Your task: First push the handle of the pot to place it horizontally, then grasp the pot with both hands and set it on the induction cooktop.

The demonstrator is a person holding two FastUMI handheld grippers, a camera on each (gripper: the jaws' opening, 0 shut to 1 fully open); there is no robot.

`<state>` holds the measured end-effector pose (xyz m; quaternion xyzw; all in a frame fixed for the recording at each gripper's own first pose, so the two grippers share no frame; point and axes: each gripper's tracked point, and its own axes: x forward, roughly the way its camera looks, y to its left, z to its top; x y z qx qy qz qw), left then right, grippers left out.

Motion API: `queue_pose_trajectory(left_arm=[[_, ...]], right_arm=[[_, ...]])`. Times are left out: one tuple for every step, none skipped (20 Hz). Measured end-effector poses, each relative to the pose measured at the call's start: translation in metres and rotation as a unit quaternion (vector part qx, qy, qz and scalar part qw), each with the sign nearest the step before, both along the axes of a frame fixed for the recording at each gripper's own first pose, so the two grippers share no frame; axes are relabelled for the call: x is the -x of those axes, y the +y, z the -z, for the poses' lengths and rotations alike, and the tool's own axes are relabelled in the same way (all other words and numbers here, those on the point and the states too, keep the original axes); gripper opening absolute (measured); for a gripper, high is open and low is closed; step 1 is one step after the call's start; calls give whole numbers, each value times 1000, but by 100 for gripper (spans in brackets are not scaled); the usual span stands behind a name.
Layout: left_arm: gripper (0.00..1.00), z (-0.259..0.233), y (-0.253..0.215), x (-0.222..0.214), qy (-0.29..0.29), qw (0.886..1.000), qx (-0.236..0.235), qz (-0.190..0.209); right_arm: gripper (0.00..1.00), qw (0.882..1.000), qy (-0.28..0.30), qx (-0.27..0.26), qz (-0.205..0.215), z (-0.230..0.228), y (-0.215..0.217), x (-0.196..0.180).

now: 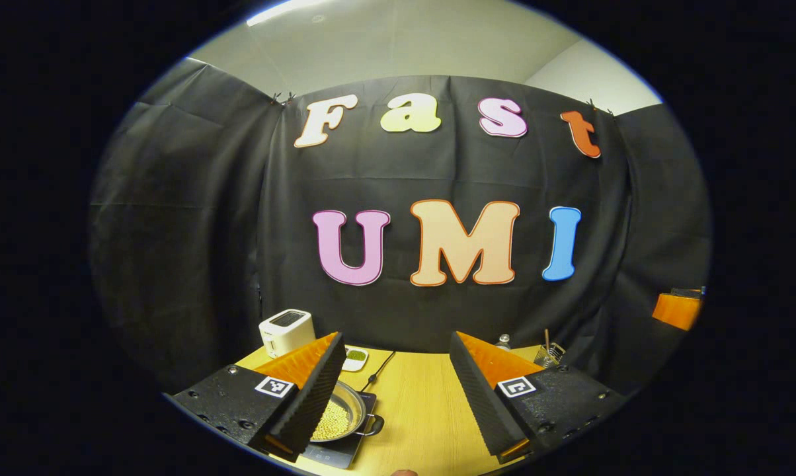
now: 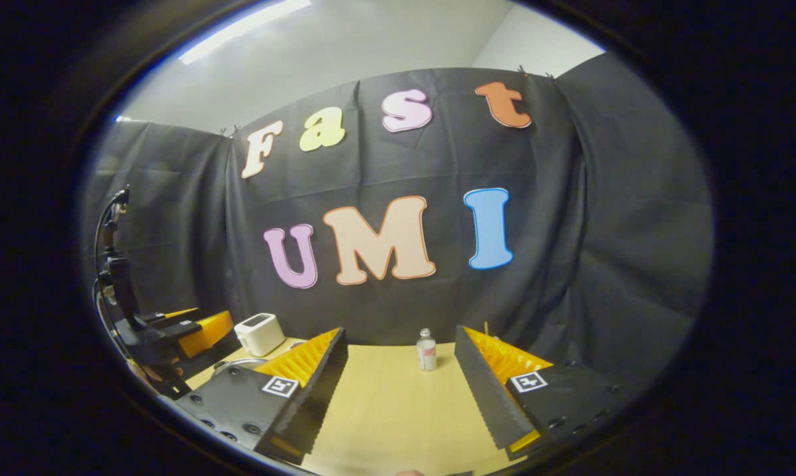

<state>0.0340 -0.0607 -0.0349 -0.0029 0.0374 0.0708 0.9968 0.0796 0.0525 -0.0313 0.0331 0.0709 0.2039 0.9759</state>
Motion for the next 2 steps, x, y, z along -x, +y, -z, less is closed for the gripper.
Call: queue_pose_trajectory(left_arm=[[93,0,-2,0,-1,1000,0,1],[93,-2,-4,0,-3,1000,0,3]], right_arm=[[92,1000,-2,0,-2,0,0,0],[92,1000,-3,1,-3,0,-1,3]])
